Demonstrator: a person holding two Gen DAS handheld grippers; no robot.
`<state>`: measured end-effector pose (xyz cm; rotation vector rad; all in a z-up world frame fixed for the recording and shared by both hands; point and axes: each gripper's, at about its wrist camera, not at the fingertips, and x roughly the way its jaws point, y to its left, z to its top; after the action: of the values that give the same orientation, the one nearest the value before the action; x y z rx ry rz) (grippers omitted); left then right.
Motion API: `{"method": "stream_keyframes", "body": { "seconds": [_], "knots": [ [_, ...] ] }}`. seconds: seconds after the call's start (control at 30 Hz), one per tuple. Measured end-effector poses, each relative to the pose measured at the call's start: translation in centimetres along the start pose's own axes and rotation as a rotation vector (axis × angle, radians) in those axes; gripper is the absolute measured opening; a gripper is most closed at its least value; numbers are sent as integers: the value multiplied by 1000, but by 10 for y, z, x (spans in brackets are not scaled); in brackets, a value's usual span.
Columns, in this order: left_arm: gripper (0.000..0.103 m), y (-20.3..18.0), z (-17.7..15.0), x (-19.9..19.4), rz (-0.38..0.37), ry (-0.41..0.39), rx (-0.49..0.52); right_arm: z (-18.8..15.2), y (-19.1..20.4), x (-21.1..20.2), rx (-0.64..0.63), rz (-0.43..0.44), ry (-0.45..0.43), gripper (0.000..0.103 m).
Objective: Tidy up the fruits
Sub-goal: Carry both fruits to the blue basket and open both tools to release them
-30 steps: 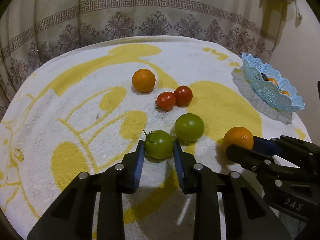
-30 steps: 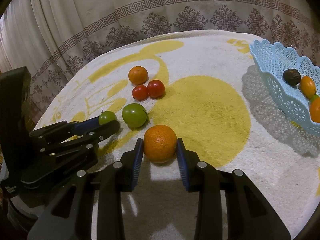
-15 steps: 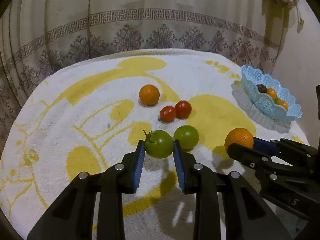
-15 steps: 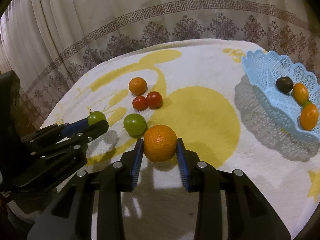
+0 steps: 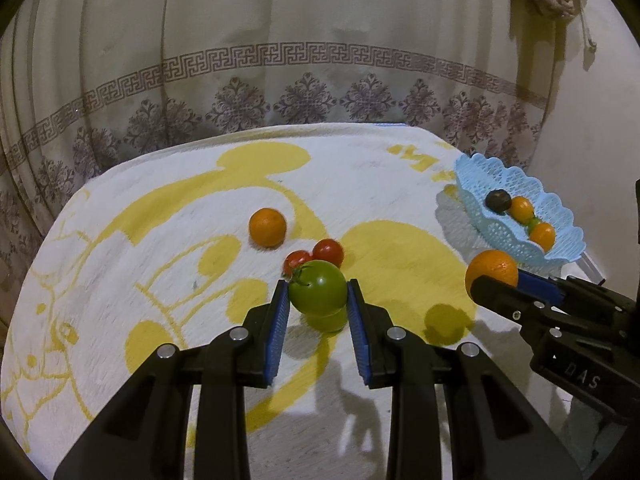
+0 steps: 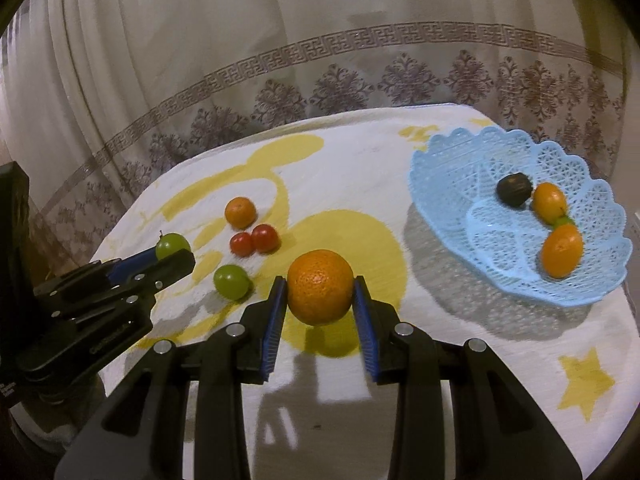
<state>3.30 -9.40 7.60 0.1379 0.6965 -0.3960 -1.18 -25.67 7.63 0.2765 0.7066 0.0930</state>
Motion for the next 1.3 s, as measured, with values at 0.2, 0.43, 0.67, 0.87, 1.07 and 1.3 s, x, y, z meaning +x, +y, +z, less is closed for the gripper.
{"method": "stream_keyframes", "body": {
  "seconds": [0.2, 0.43, 0.67, 0.87, 1.07, 1.3],
  "knots": [
    [29, -14, 8, 1, -12, -10, 22, 8, -12, -11, 13, -26, -37, 35],
    [29, -40, 22, 6, -37, -23, 67, 16, -41, -27, 53, -79, -83, 35],
    [29, -66, 35, 14, -72, -29, 101, 18, -76, -40, 94, -141, -103, 35],
    [29, -91, 46, 25, -121, -25, 128, 16, -105, -46, 139, -183, -111, 35],
    [29, -119, 54, 35, -166, -28, 162, 15, -122, -50, 179, -206, -117, 35],
    [30, -145, 57, 46, -212, -28, 207, 16, -134, -52, 206, -217, -123, 35]
  ]
}}
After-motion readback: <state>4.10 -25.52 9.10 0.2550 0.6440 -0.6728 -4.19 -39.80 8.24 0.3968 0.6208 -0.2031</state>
